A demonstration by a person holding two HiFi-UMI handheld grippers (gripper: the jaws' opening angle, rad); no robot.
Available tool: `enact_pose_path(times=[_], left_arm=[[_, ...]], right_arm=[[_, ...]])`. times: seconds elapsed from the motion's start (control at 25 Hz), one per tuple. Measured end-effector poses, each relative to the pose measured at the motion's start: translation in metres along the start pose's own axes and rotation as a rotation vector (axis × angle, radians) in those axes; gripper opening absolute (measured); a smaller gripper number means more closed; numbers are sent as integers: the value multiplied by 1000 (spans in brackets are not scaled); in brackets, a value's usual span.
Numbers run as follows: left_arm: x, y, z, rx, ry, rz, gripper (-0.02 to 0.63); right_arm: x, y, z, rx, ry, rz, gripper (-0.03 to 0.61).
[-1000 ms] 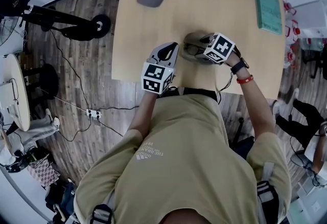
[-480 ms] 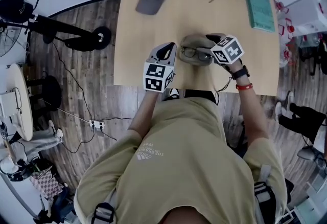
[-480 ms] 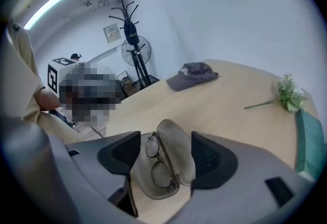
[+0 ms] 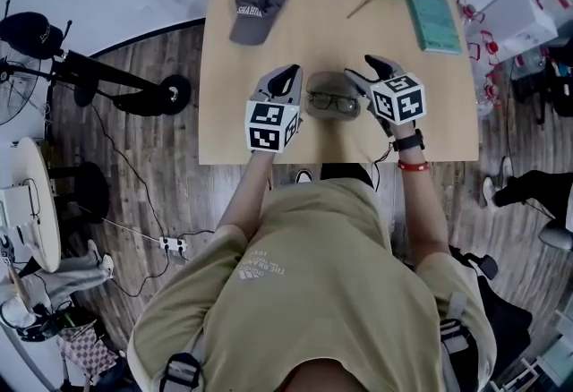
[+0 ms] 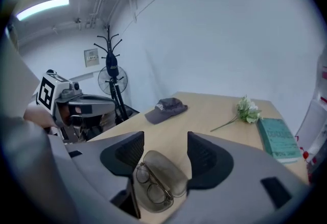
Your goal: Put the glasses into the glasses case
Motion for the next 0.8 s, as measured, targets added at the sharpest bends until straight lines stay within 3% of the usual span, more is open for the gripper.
enact_pose_path(times=[0.4, 0.8], left_arm=[[17, -30, -6, 70, 16, 44, 28], [28, -57, -14, 188, -49, 54, 28]], right_arm=[[-5, -31, -55, 273, 158, 50, 200], [-8, -40, -89, 397, 297, 18, 99]])
Point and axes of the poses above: the fingertips, and each gripper's own axes: z forward along the fingers, x to its right, y out of its underside, the point moved 5 cm from there along -z, backward along the fingers, and after that the axes turned 2 degrees about -y, right-handed, at the moved point
